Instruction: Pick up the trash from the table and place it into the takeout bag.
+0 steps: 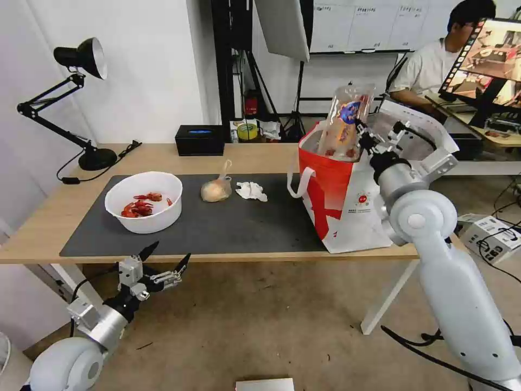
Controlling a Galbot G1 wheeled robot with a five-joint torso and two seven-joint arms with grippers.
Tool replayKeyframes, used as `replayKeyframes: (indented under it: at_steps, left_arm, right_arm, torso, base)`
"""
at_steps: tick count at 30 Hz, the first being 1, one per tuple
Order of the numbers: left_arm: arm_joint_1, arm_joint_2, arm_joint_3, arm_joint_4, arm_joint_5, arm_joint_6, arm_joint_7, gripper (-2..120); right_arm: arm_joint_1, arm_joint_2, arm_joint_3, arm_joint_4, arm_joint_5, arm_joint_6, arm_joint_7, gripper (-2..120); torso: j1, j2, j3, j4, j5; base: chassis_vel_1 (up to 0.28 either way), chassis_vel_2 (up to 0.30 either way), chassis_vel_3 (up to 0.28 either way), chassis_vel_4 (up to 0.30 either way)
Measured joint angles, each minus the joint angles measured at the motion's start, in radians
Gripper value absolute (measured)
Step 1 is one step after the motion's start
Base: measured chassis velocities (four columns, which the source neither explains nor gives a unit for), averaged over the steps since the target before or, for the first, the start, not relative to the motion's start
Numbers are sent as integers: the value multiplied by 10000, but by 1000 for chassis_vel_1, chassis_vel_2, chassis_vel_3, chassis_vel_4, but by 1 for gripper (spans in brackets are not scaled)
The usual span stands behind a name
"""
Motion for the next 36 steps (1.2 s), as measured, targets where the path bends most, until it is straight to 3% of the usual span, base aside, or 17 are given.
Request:
replayKeyframes:
  at_steps: [14,36]
  left_arm:
    - [-69,36,117,78,26,0,0,100]
    - [-145,309,137,123,-88,-5,-1,100]
  right_arm:
    - [-90,4,-23,31,-185,14,-84,4]
    - [108,65,-302,-81,-168,-76,-85,86]
  torso:
    - [0,0,0,0,0]
    - [0,-1,0,0,0]
  base:
    - [0,0,0,0]
    - [0,0,0,0]
